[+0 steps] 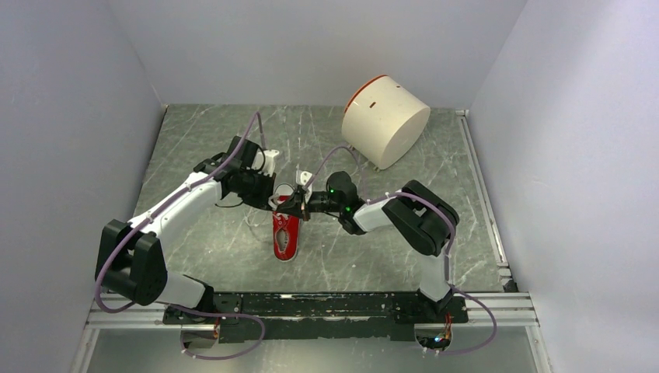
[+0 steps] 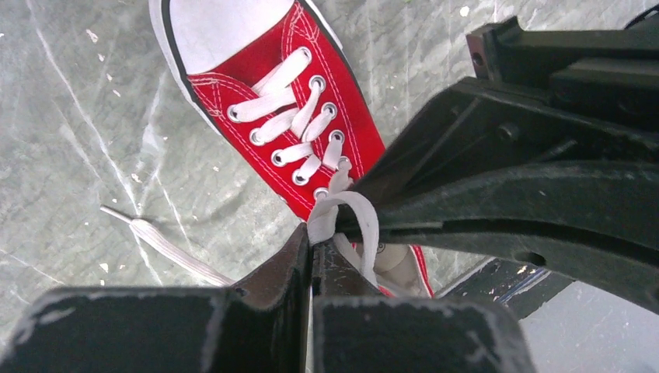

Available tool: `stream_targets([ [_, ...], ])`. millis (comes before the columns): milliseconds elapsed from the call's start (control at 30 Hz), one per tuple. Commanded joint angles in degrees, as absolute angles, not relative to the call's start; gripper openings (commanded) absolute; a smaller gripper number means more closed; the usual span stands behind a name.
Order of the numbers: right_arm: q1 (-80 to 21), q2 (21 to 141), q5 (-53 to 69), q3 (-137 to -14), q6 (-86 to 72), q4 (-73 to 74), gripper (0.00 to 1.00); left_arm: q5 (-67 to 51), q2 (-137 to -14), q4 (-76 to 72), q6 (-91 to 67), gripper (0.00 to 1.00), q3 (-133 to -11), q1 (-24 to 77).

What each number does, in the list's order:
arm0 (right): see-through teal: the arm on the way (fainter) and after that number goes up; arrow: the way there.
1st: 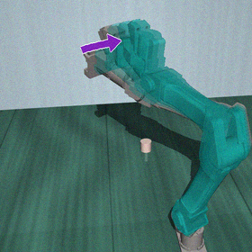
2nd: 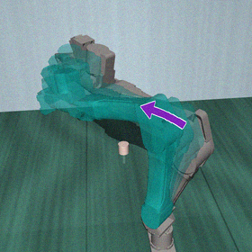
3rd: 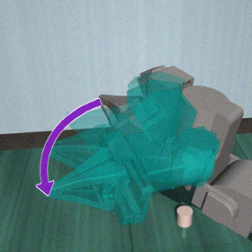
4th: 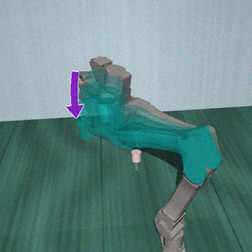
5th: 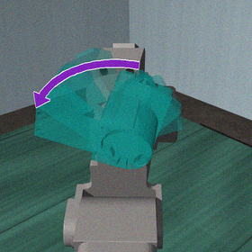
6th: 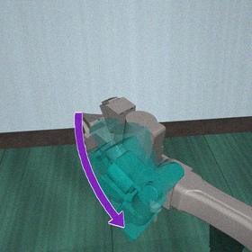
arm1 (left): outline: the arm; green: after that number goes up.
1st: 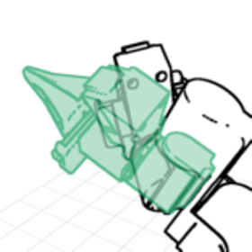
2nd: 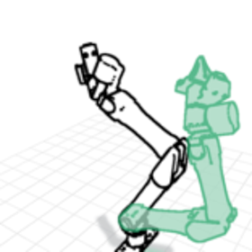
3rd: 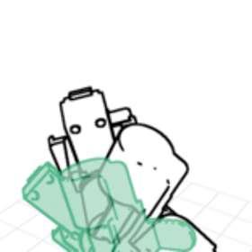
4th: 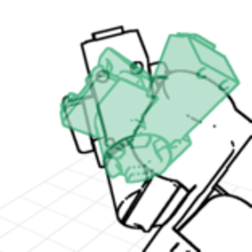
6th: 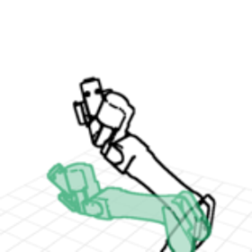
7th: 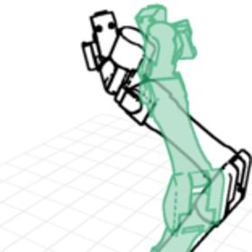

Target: Tie the shoes

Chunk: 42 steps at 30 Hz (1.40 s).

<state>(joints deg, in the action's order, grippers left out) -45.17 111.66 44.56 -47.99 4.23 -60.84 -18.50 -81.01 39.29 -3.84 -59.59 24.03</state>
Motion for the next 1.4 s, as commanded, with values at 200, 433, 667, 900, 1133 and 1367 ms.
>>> stream_targets([
  [200,-48.34,113.06,30.18,-48.59,9.95,-60.26,0.00,-23.13,-80.67,39.79,-5.63,0.05,-61.43,24.17],
  [433,-54.31,112.26,5.76,-49.44,12.40,-57.18,0.00,-23.38,-80.18,38.75,-7.04,0.05,-60.53,24.17],
  [667,-58.00,112.92,-11.70,-50.95,12.48,-52.65,0.00,-21.95,-80.65,36.19,-10.13,0.05,-59.07,24.17],
  [900,-58.56,110.09,-12.76,-49.05,10.47,-48.93,0.10,-22.74,-80.42,33.26,-11.50,0.05,-55.83,24.17],
  [1133,-59.08,106.16,-10.91,-45.06,6.95,-44.83,0.33,-23.86,-81.09,29.92,-11.42,0.05,-51.55,24.17],
  [1367,-59.88,101.30,-7.63,-41.93,5.75,-39.47,0.39,-23.90,-82.03,28.24,-10.50,0.05,-49.20,24.08],
])
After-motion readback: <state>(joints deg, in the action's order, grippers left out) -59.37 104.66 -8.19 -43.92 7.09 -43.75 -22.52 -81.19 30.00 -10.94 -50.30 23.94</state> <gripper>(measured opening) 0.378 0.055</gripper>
